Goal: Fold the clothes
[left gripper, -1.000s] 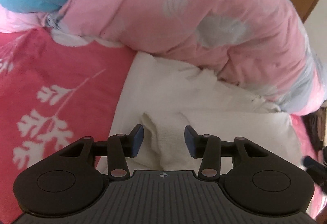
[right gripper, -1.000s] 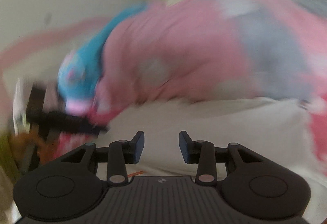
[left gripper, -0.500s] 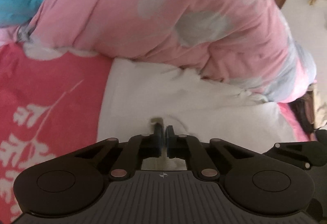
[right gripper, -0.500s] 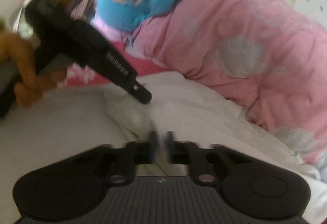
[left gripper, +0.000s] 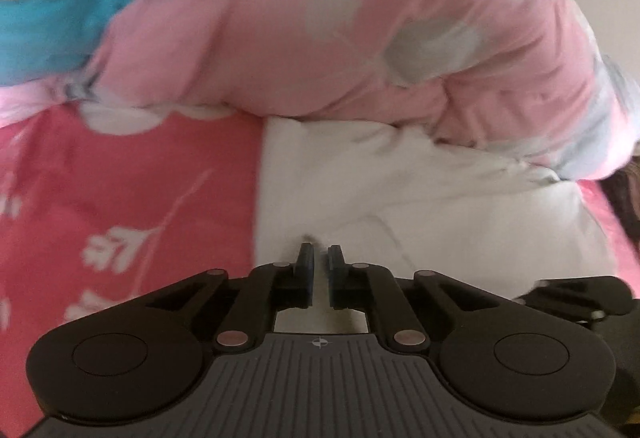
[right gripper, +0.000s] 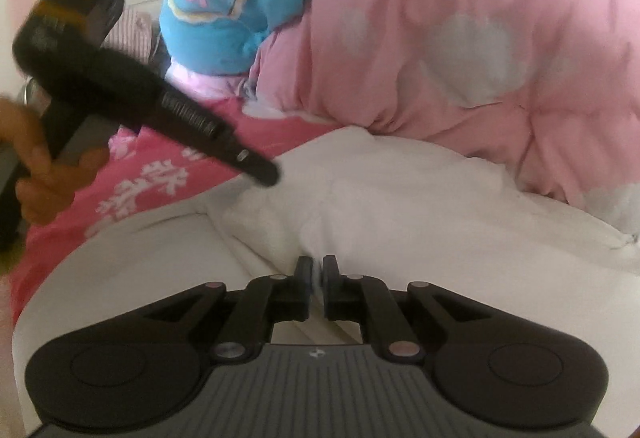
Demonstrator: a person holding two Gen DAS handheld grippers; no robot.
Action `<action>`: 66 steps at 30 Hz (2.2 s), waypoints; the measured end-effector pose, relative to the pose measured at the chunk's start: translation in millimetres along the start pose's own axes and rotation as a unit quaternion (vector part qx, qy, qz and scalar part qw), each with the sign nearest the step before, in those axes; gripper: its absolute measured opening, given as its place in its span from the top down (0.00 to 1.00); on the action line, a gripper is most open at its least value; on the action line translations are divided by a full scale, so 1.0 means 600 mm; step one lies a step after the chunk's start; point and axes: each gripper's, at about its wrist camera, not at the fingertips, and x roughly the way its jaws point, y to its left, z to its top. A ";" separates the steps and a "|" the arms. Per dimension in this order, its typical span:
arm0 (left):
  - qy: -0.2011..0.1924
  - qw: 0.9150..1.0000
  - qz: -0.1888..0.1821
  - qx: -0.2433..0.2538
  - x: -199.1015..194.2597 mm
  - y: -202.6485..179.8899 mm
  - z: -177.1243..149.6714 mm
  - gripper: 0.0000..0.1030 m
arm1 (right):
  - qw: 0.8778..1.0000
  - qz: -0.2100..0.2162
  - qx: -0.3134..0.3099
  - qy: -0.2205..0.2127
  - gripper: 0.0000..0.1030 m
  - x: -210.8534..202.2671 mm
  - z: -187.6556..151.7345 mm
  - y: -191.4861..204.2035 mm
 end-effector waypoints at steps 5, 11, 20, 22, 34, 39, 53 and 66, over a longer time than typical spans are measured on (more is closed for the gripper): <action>-0.055 0.998 -0.013 0.001 -0.019 -0.033 0.006 0.89 | 0.994 0.026 0.091 -0.059 0.66 -0.088 -0.013 -0.038; -0.004 0.997 -0.057 0.057 0.048 -0.117 -0.030 0.86 | 0.967 -0.020 0.229 -0.111 0.66 -0.239 -0.058 -0.165; -0.005 0.999 -0.024 0.042 0.056 -0.118 -0.068 0.84 | 0.900 -0.112 0.419 -0.050 0.76 -0.237 -0.099 -0.511; -0.008 0.999 -0.015 0.051 0.055 -0.122 -0.072 0.84 | 0.891 -0.100 0.441 -0.034 0.76 -0.199 -0.108 -0.557; -0.010 0.998 -0.008 0.057 0.054 -0.121 -0.079 0.84 | 0.861 -0.081 0.497 -0.069 0.63 -0.235 -0.145 -0.649; -0.007 0.999 -0.003 0.051 0.055 -0.125 -0.078 0.84 | 0.840 -0.038 0.541 -0.029 0.62 -0.180 -0.150 -0.691; -0.018 0.999 -0.023 0.040 0.056 -0.114 -0.085 0.84 | 0.951 -0.113 0.281 -0.068 0.90 -0.195 -0.043 -0.564; -0.019 0.999 -0.020 0.041 0.057 -0.116 -0.083 0.84 | 0.913 -0.147 0.373 -0.077 0.63 -0.217 -0.081 -0.620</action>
